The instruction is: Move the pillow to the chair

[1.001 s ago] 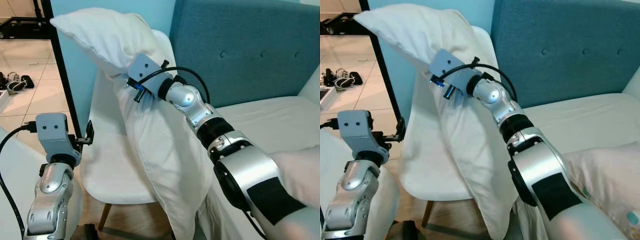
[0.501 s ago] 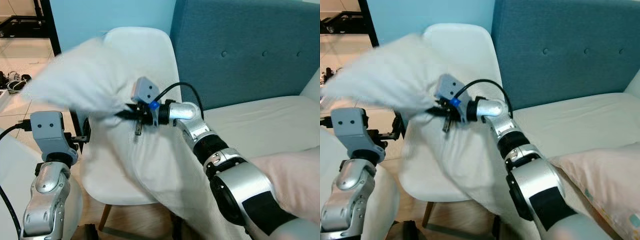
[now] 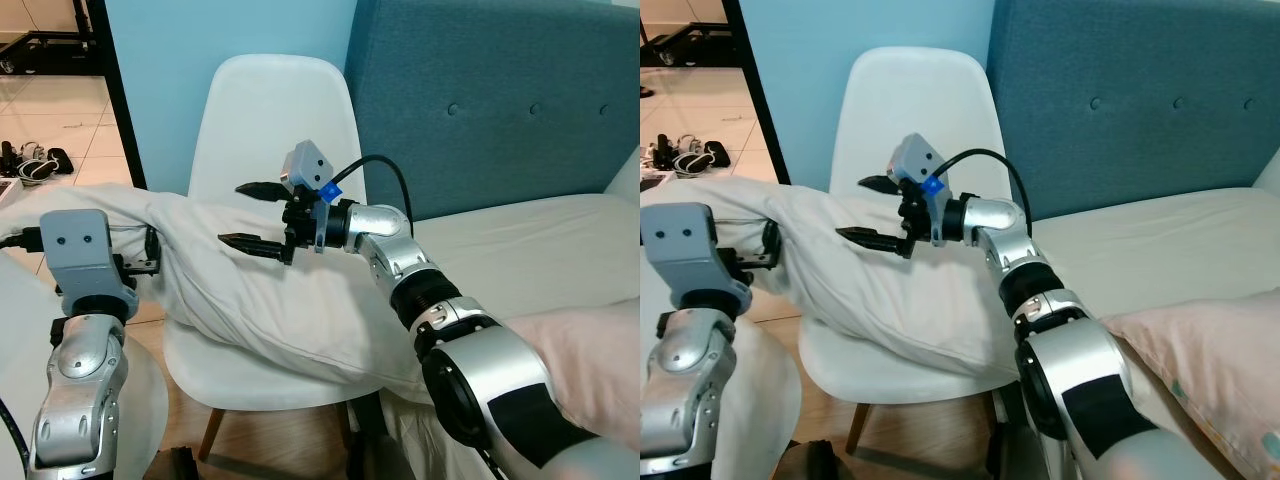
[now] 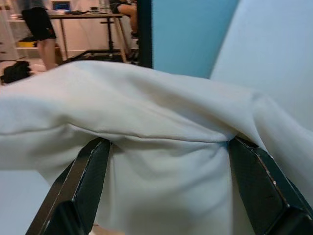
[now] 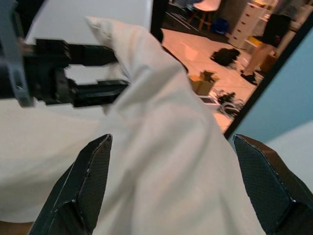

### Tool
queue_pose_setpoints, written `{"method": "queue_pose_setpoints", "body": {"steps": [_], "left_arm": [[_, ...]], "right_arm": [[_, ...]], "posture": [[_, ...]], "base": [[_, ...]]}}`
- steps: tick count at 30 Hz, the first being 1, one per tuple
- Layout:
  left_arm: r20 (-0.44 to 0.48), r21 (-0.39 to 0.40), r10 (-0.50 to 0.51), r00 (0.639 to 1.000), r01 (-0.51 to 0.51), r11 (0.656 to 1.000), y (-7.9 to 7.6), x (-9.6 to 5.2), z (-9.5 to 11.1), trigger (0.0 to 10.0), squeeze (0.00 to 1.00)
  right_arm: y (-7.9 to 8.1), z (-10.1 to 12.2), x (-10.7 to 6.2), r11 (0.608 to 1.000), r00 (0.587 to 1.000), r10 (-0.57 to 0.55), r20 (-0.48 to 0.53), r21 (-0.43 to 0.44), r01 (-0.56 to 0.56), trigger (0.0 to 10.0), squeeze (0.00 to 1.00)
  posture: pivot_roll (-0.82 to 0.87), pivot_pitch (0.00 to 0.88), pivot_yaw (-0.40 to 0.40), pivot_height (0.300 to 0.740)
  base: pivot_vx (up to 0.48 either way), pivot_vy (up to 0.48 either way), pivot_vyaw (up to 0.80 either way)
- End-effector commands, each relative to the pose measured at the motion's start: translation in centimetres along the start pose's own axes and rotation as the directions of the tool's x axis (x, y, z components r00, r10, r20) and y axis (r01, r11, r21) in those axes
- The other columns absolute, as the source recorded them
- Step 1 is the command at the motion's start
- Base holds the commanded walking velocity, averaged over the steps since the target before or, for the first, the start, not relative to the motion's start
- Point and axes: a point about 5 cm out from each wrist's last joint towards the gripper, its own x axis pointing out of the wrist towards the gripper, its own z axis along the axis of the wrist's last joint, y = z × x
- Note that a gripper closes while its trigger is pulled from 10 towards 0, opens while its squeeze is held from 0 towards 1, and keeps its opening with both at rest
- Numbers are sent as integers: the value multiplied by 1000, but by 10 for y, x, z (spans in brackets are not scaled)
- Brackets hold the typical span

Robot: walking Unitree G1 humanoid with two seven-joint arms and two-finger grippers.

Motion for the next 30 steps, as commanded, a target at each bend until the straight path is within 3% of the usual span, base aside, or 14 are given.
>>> {"method": "queue_pose_setpoints", "body": {"steps": [1,7,8,9,11,13,14,16,18,21,23,25,28,30], "left_arm": [[10,1,-14,1000,14,1000,-1,1,4,10000,0],[-21,-14,-144,989,143,990,-18,-2,0,10000,0],[-94,144,-237,967,249,958,-24,-4,-7,10000,0],[-194,322,-261,946,313,893,-18,-5,-17,10000,0],[-286,409,-238,928,343,845,-8,-6,-25,10000,0],[-286,409,-238,928,343,845,-8,-6,-25,10000,0],[-365,460,-206,908,368,808,5,-6,-30,10000,0],[-365,460,-206,908,368,808,5,-6,-30,10000,0],[-513,449,-212,832,471,759,18,-16,-28,10000,0],[-552,441,-223,804,508,740,19,-20,-26,10000,0],[-595,466,-252,763,583,665,22,-26,-14,10000,0],[-609,480,-255,751,605,635,24,-26,-9,10000,0],[-660,424,-354,663,717,553,21,-37,6,10000,0],[-660,424,-354,663,717,553,21,-37,6,10000,0]], "right_arm": [[-3,-11,-8,998,996,-57,-72,-25,56,10000,1000],[-19,-15,-24,977,968,-213,-135,-14,213,10000,1000],[-28,-17,-33,956,944,-286,-167,23,294,10000,729],[-35,-24,-45,929,906,-345,-244,48,367,10000,0],[-39,-31,-57,915,874,-373,-312,33,402,10000,0],[-39,-31,-57,915,874,-373,-312,33,402,10000,0],[-43,-37,-69,893,838,-411,-360,27,449,10000,0],[-43,-37,-69,893,838,-411,-360,27,449,10000,0],[-53,-39,-96,813,784,-514,-349,93,574,10000,0],[-56,-38,-102,785,770,-546,-331,119,608,10000,0],[-63,-34,-112,719,731,-619,-289,166,675,10000,0],[-65,-33,-115,697,713,-641,-283,175,695,10000,0],[-69,-30,-120,655,678,-683,-271,184,733,10000,0],[-69,-30,-120,655,678,-683,-271,184,733,10000,0]], "posture": [[60,0,-146,430],[50,0,-146,430],[42,0,-145,430],[36,0,-144,430],[36,0,-144,430],[36,0,-144,430],[37,0,-145,430],[37,0,-145,430],[30,0,-135,430],[29,0,-134,435],[27,0,-129,445],[28,0,-129,450],[38,0,-126,460],[38,0,-126,460]], "base": [[0,0,0],[0,0,0],[0,0,0],[0,0,0],[0,0,0],[0,0,0],[0,0,0],[0,0,0],[0,0,0],[0,0,0],[0,0,0],[0,0,0],[0,0,0],[0,0,0]]}}
